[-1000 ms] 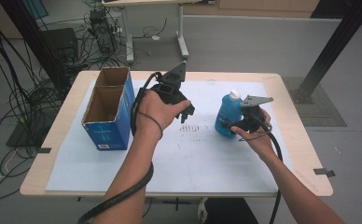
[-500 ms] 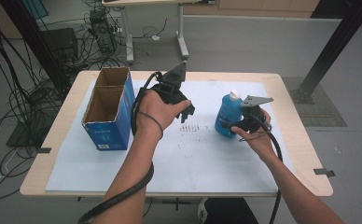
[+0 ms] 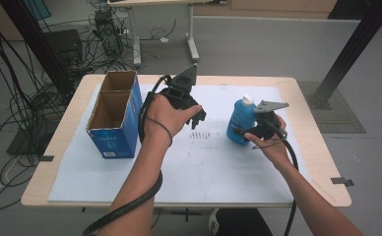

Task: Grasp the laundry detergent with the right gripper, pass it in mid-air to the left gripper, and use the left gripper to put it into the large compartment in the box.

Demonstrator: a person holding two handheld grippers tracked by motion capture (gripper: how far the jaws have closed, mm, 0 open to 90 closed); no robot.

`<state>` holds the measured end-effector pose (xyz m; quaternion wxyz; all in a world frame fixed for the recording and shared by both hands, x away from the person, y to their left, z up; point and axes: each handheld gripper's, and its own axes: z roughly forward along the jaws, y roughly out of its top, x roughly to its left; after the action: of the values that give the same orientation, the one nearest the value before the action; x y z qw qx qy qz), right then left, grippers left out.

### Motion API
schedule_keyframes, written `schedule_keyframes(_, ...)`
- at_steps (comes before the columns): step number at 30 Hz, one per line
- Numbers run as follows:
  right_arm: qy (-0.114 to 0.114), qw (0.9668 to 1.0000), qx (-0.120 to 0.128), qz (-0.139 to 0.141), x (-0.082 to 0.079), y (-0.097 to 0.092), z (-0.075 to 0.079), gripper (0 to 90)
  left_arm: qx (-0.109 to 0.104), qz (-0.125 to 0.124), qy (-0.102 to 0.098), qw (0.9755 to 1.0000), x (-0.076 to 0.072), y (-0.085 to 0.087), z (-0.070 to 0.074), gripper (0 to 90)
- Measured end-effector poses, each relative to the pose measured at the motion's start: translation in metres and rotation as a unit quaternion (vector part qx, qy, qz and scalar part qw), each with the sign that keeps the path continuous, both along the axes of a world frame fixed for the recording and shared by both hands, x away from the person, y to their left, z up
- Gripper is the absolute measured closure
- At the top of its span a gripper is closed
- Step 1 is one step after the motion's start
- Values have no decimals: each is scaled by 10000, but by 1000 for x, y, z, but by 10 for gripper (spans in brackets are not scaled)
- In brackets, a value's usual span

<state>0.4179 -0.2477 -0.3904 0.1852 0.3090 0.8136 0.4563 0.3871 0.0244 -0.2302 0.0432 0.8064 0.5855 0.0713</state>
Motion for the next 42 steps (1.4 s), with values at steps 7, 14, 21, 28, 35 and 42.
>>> schedule_keyframes(7, -13, 10000, 14, -8, 0, -1, 0, 14, -15, 3, -7, 10000, 0, 0, 0, 66)
schedule_keyframes(14, -6, 10000, 16, -17, 0, -1, 0, 14, -5, 7, -4, 10000, 0, 0, 0, 66)
schedule_keyframes(21, -17, 10000, 11, -13, 0, -1, 0, 14, 0, 7, -19, 10000, 0, 0, 1, 65)
schedule_keyframes(28, -20, 10000, 9, -20, 0, -1, 1, 14, 8, 8, -10, 10000, 0, 0, 1, 64)
schedule_keyframes(35, -20, 10000, 8, -23, 0, -1, 1, 14, 12, -7, -13, 10000, 0, 0, 2, 64)
schedule_keyframes(42, -25, 10000, 19, -28, -1, -2, 1, 14, 7, -3, -36, 10000, -1, -2, 3, 63)
